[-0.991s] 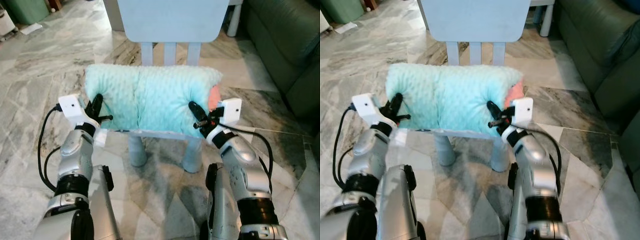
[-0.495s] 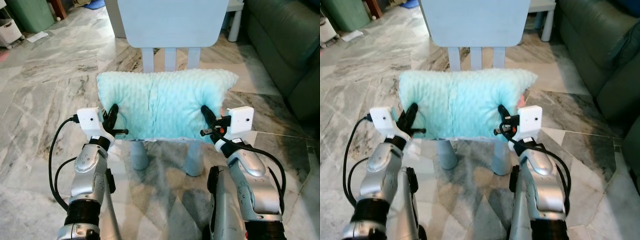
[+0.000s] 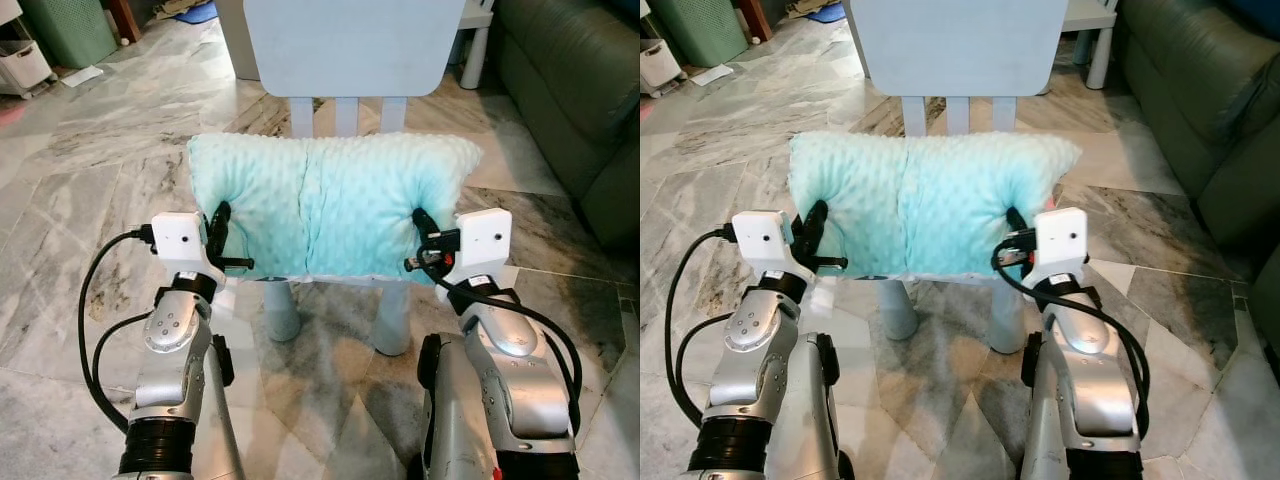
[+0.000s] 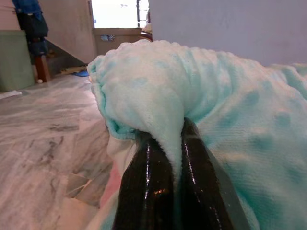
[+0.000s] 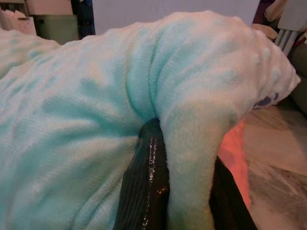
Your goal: Move the pillow to the sofa
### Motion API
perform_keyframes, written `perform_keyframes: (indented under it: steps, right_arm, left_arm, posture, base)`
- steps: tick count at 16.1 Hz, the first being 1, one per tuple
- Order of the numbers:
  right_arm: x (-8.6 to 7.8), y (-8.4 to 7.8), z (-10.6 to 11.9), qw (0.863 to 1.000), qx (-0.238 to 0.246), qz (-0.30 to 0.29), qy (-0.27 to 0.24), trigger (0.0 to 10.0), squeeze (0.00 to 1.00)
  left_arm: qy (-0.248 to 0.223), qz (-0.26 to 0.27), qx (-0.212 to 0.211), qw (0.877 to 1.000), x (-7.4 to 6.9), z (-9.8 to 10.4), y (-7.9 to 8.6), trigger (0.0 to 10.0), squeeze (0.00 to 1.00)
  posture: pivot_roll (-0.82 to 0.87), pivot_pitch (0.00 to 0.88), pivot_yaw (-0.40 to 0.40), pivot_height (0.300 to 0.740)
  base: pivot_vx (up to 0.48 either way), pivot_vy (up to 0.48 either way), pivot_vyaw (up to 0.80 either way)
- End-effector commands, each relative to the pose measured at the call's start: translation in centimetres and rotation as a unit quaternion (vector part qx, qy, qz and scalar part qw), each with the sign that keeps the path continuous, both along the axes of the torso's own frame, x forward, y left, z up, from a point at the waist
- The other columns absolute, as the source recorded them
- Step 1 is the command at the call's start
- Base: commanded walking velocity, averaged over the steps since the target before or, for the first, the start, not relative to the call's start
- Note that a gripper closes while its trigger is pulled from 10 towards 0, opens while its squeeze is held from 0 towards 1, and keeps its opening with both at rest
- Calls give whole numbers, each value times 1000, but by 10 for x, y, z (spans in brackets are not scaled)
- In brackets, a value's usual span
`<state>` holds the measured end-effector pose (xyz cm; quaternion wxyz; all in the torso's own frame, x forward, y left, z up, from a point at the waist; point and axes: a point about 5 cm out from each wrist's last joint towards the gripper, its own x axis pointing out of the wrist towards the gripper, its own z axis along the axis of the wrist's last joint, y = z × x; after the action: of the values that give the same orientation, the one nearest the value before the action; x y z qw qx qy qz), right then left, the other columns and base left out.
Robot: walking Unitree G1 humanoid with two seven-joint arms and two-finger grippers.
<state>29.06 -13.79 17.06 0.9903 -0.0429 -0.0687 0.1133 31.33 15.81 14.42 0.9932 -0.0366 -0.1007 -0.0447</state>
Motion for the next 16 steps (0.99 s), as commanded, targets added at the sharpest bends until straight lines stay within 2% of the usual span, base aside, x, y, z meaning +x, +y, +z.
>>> perform_keyframes:
  steps: [1, 11, 16]
  right_arm:
    - [-1, 4, 10, 1000, -9, 0, -19, 10000, 0]
    - [2, 3, 15, 1000, 6, -15, -19, 10000, 0]
    - [4, -1, 16, 1000, 12, -21, -17, 10000, 0]
  left_arm:
    - [-12, 4, 12, 1000, 1, 9, 2, 10000, 0]
    - [-2, -4, 2, 1000, 2, 6, -2, 10000, 0]
    - [5, -8, 1, 1000, 2, 3, -4, 10000, 0]
  posture:
    - [-103, 0, 62, 366]
    - [-108, 0, 67, 366]
    - [-113, 0, 69, 410]
  base:
    - [0, 0, 0]
    - [0, 0, 0]
    - [0, 0, 0]
